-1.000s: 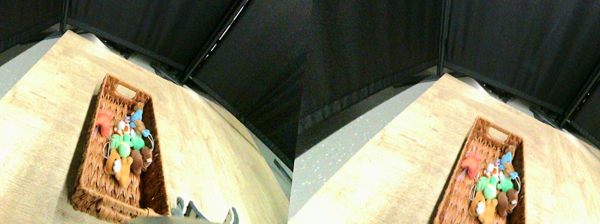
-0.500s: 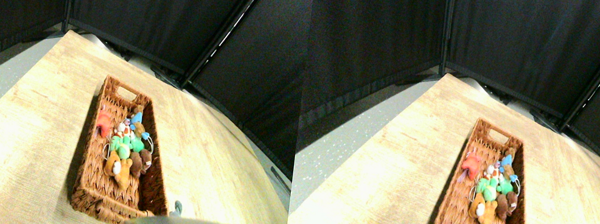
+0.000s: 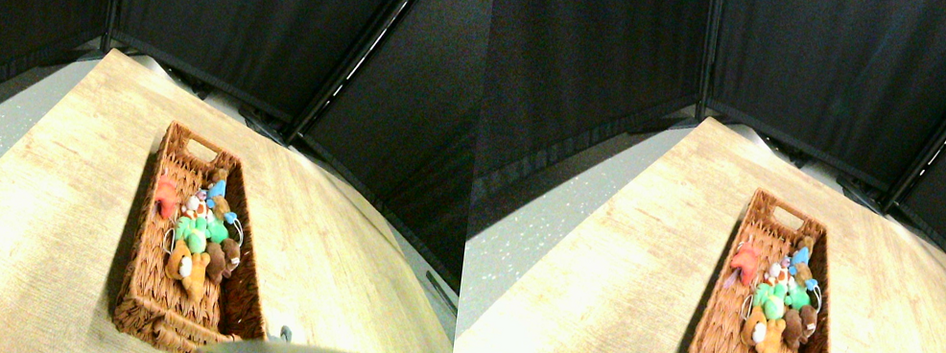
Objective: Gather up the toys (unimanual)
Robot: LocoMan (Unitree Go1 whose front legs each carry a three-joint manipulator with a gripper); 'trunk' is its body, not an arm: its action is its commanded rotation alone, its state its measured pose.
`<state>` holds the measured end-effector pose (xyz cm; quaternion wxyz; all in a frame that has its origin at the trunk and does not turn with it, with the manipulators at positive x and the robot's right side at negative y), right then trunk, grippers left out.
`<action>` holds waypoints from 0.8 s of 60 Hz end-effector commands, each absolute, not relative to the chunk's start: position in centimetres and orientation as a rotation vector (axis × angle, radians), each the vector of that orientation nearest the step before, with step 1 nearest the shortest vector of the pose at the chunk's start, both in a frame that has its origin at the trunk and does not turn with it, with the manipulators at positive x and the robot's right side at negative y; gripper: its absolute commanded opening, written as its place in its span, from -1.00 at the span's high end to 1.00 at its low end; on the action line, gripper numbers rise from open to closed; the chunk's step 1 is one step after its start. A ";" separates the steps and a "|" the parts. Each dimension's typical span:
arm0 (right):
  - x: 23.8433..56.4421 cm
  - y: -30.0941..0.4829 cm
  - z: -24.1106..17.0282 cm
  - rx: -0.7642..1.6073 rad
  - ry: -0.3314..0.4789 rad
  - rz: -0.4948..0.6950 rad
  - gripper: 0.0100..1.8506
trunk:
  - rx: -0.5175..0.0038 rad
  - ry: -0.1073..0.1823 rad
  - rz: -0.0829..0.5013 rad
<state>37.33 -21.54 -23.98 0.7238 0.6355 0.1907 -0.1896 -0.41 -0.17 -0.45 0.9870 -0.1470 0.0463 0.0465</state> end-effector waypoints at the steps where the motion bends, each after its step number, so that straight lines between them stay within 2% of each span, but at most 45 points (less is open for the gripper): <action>1: 37.8 -21.3 -23.9 1.409 0.397 -0.427 0.06 | -0.303 0.114 0.111; 30: 39.8 -21.9 -24.6 1.428 0.353 -0.424 0.23 | -0.295 0.126 0.106; 32: 40.0 -22.0 -24.6 1.428 0.337 -0.428 0.31 | -0.295 0.126 0.106; 33: 40.0 -22.0 -24.6 1.440 0.328 -0.432 0.44 | -0.293 0.125 0.105; 34: 40.0 -22.0 -24.6 1.440 0.328 -0.432 0.44 | -0.293 0.125 0.105; 36: 40.1 -22.0 -24.7 1.428 0.306 -0.427 0.74 | -0.293 0.125 0.105; 38: 40.1 -22.0 -24.7 1.405 0.274 -0.446 0.90 | -0.291 0.125 0.104; 48: 40.6 -22.3 -24.4 1.389 0.242 -0.479 0.92 | -0.291 0.125 0.104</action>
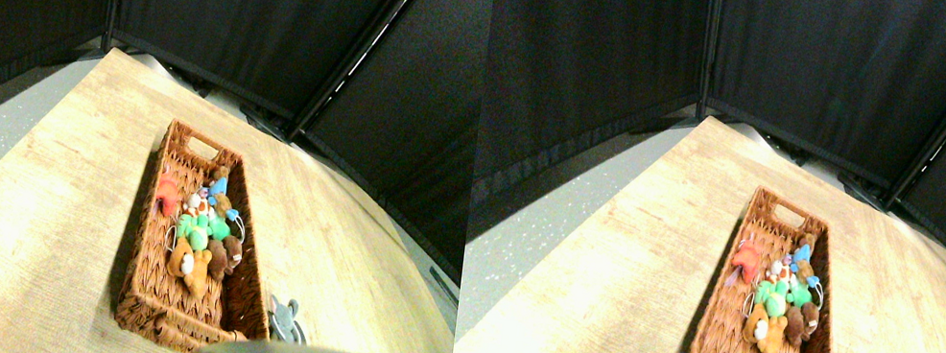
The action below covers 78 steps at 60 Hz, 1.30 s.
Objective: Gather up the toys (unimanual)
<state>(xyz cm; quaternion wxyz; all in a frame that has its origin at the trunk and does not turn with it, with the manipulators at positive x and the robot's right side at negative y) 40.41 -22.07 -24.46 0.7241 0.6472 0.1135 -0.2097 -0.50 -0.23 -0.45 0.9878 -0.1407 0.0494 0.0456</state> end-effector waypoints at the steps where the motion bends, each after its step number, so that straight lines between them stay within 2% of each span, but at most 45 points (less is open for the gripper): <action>1: 40.8 -22.3 -24.2 1.387 0.241 -0.462 0.91 | -0.289 0.120 0.100; 16: 41.5 -22.0 -21.9 1.343 0.178 -0.418 0.94 | -0.285 0.106 0.094; 28: 43.6 -20.7 -17.3 1.242 0.129 -0.327 0.95 | -0.290 0.085 0.095; 36: 45.9 -20.0 -14.6 1.160 0.156 -0.169 0.94 | -0.305 0.073 0.103; 42: 46.9 -19.2 -13.0 1.179 0.144 -0.138 0.95 | -0.311 0.069 0.107; 44: 47.5 -18.4 -11.9 1.178 0.146 -0.095 0.95 | -0.317 0.067 0.111; 53: 48.4 -16.6 -9.7 1.114 0.129 -0.044 0.95 | -0.336 0.058 0.123; 65: 49.2 -14.4 -7.6 1.071 0.155 0.006 0.95 | -0.362 0.050 0.140; 67: 49.4 -13.9 -7.3 1.076 0.182 0.025 0.95 | -0.367 0.048 0.145; 73: 49.7 -13.0 -7.1 1.080 0.180 0.031 0.95 | -0.377 0.045 0.153; 78: 50.3 -11.9 -7.2 1.067 0.238 0.098 0.95 | -0.390 0.044 0.166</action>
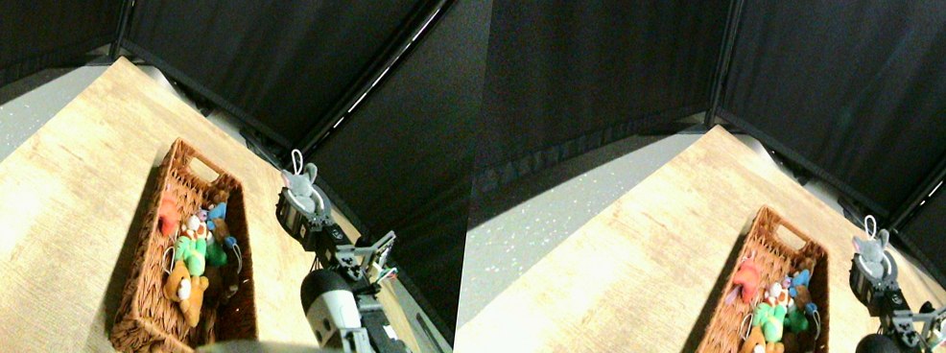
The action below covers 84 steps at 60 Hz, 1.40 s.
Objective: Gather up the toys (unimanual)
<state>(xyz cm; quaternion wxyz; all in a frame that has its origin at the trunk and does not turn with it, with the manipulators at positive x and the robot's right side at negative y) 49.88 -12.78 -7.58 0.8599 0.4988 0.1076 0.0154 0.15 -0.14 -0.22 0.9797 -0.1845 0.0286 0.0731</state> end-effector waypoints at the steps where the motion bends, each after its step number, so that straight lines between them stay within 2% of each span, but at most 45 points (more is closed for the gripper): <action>1: 50.4 -11.7 -7.2 1.065 0.240 0.088 0.95 | -0.393 0.044 0.168; 10: 50.4 -10.0 -7.7 1.089 0.245 0.069 0.95 | -0.409 0.046 0.185; 27: 50.5 -9.3 -8.8 1.095 0.254 0.045 0.95 | -0.417 0.054 0.189; 33: 50.6 -9.3 -8.9 1.067 0.283 0.071 0.91 | -0.412 0.058 0.187; 37: 50.6 -9.4 -9.0 1.060 0.315 0.084 0.61 | -0.411 0.063 0.182; 38: 50.6 -9.4 -9.0 1.060 0.315 0.084 0.61 | -0.411 0.063 0.182; 42: 50.5 -9.5 -9.0 1.018 0.310 0.075 0.33 | -0.409 0.064 0.181; 43: 50.5 -9.5 -9.0 1.018 0.310 0.075 0.33 | -0.408 0.065 0.181; 45: 50.7 -9.7 -9.0 0.999 0.312 0.092 0.17 | -0.408 0.065 0.181; 49: 50.9 -10.0 -9.1 0.985 0.303 0.088 0.00 | -0.406 0.066 0.178; 59: 50.9 -10.6 -8.9 0.980 0.287 0.081 -0.01 | -0.397 0.066 0.170; 68: 50.4 -11.4 -8.5 0.968 0.219 0.024 0.04 | -0.388 0.067 0.163; 74: 50.3 -12.6 -8.2 0.963 0.190 0.019 0.09 | -0.377 0.071 0.157; 77: 50.2 -13.6 -8.1 0.951 0.150 -0.004 0.07 | -0.369 0.073 0.148; 84: 50.3 -16.2 -8.4 0.926 0.087 0.010 0.18 | -0.353 0.078 0.136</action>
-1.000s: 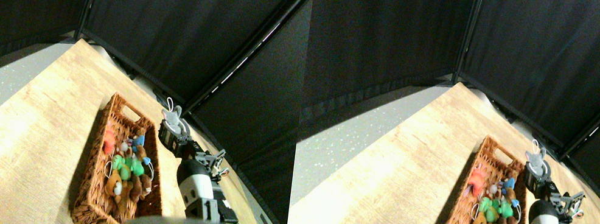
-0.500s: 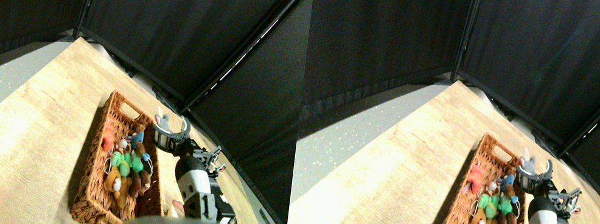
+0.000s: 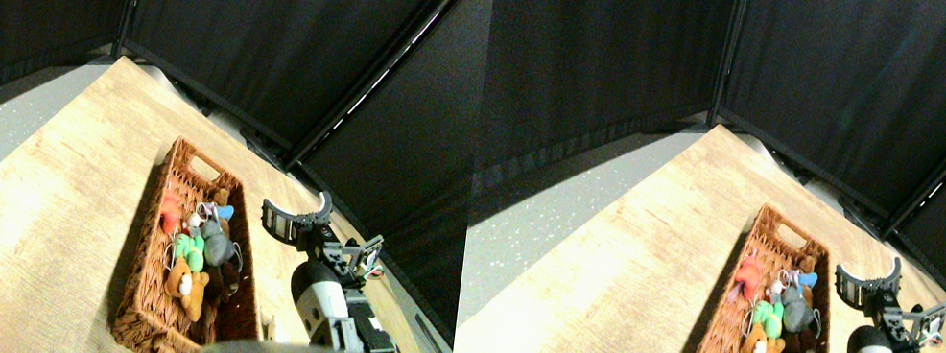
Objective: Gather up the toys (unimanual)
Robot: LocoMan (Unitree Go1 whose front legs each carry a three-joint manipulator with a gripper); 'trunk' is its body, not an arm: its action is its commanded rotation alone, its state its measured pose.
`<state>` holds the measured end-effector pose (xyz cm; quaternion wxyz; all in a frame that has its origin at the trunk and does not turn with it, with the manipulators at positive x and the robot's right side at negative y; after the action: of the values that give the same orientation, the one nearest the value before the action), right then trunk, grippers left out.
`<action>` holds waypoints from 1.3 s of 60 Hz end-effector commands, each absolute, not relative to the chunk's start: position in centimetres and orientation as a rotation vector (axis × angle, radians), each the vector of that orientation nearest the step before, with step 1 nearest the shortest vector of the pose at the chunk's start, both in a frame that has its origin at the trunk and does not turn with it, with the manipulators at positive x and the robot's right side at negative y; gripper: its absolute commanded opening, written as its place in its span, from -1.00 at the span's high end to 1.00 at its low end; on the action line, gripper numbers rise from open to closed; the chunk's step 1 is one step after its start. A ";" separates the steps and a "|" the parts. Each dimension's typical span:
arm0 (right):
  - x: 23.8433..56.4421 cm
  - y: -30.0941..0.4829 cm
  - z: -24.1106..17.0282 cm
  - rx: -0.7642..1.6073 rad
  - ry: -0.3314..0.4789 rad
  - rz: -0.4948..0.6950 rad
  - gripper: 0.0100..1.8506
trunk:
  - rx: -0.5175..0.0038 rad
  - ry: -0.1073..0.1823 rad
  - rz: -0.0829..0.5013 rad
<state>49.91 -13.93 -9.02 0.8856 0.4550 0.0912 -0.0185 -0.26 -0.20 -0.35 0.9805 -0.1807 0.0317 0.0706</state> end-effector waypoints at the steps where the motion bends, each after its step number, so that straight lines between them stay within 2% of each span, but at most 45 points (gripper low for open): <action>1: 50.0 -16.5 -8.3 0.931 0.070 -0.019 0.16 | -0.350 0.077 0.133; 13: 48.4 -20.1 -8.7 0.960 0.004 -0.098 0.10 | -0.318 0.081 0.103; 33: 45.2 -21.7 -11.1 1.035 -0.011 -0.235 0.13 | -0.286 0.093 0.080; 43: 43.7 -22.2 -13.8 1.135 0.053 -0.287 0.19 | -0.285 0.098 0.076; 47: 43.2 -22.5 -14.6 1.161 0.079 -0.318 0.14 | -0.288 0.102 0.081; 55: 42.5 -23.0 -16.1 1.192 0.133 -0.306 0.17 | -0.294 0.109 0.083; 60: 42.0 -22.9 -16.9 1.209 0.169 -0.365 0.16 | -0.296 0.110 0.083; 70: 42.2 -23.6 -18.5 1.200 0.174 -0.400 0.24 | -0.298 0.106 0.087; 78: 42.8 -24.4 -19.6 1.190 0.176 -0.451 0.21 | -0.303 0.102 0.089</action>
<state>42.25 -23.99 -19.71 0.7992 0.5545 0.1063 -0.2061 -0.31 -0.28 -0.53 0.9879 -0.1420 0.0465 0.0410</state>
